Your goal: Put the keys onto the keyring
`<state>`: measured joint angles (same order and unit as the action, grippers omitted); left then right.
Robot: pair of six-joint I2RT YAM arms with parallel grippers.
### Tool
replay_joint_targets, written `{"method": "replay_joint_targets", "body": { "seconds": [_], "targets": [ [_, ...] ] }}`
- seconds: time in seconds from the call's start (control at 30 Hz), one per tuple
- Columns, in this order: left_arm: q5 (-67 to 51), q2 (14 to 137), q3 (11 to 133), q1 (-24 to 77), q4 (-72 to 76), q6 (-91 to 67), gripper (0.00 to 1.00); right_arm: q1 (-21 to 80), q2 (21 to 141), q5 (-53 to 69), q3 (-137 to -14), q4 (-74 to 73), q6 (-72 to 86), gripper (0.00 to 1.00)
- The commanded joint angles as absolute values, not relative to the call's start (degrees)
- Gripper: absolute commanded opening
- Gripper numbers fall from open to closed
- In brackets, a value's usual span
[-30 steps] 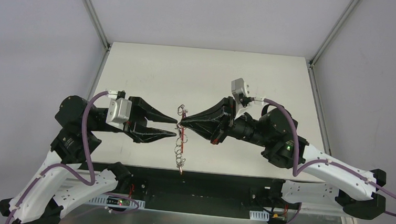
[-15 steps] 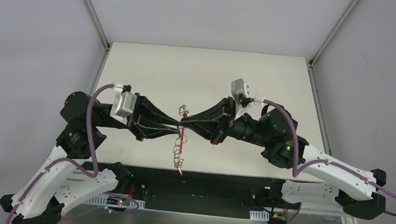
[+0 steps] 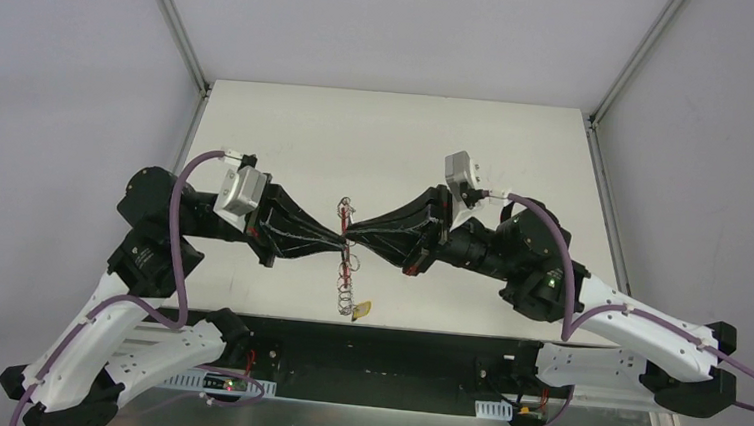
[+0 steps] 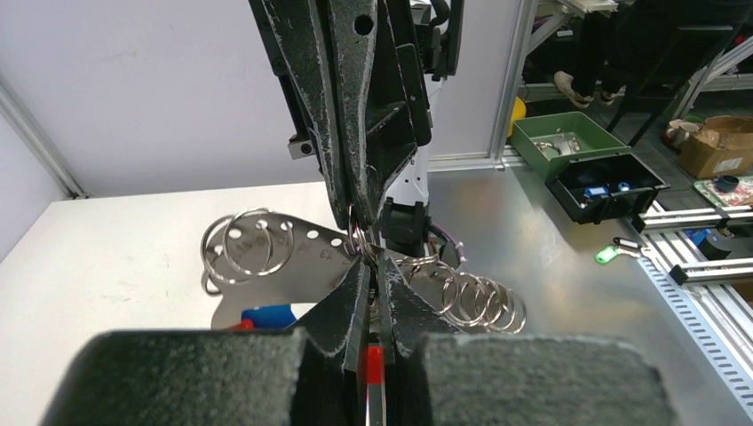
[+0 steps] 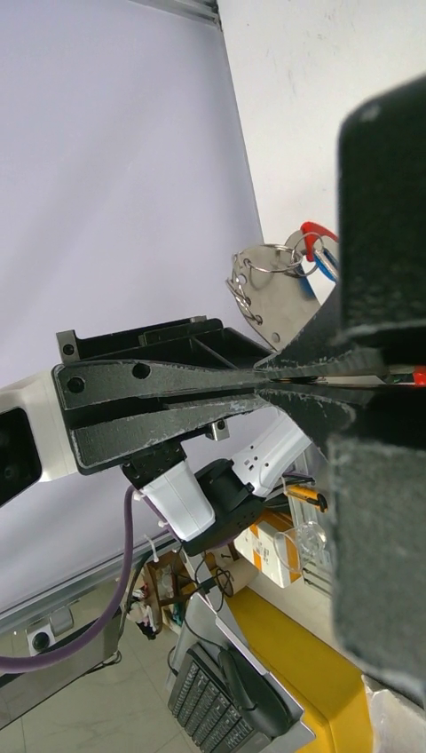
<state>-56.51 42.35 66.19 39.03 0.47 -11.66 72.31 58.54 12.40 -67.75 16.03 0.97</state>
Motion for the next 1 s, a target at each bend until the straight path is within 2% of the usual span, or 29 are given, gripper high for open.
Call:
{"method": "replay_joint_targets", "body": {
  "seconds": [0.0, 0.13, 0.17, 0.3, 0.43, 0.6, 0.77, 0.97],
  "targets": [
    [-54.84, 43.11, 70.58, 39.25, -2.86, -11.01, 0.0, 72.69, 56.2, 11.88, -69.1, 16.97, -1.07, 0.0],
    [-53.68, 44.21, 73.91, 39.2, -7.6, -10.16, 0.0, 72.71, 54.52, 12.17, -68.73, 12.51, -2.41, 0.0],
    [-53.72, 44.47, 74.33, 39.2, -8.16, -10.04, 0.0, 72.71, 54.05, 12.39, -68.63, 11.39, -2.71, 0.03],
    [-53.55, 44.94, 75.62, 39.16, -10.18, -9.71, 0.0, 72.71, 52.61, 13.36, -69.38, 5.75, -4.03, 0.27],
    [-54.08, 46.0, 77.95, 39.16, -13.26, -9.01, 0.0, 72.7, 50.55, 13.46, -70.89, -1.92, -5.93, 0.46],
    [-59.78, 49.54, 82.85, 39.21, -19.85, -7.27, 0.0, 72.69, 49.97, 14.21, -75.2, -12.96, -9.4, 0.51],
    [-67.7, 52.95, 87.48, 39.19, -27.68, -3.54, 0.0, 72.67, 55.02, 18.02, -85.88, -25.82, -12.27, 0.55],
    [-71.58, 53.69, 88.02, 39.23, -29.44, -4.68, 0.0, 72.68, 58.71, 26.29, -92.66, -32.3, -11.82, 0.57]
  ]
}}
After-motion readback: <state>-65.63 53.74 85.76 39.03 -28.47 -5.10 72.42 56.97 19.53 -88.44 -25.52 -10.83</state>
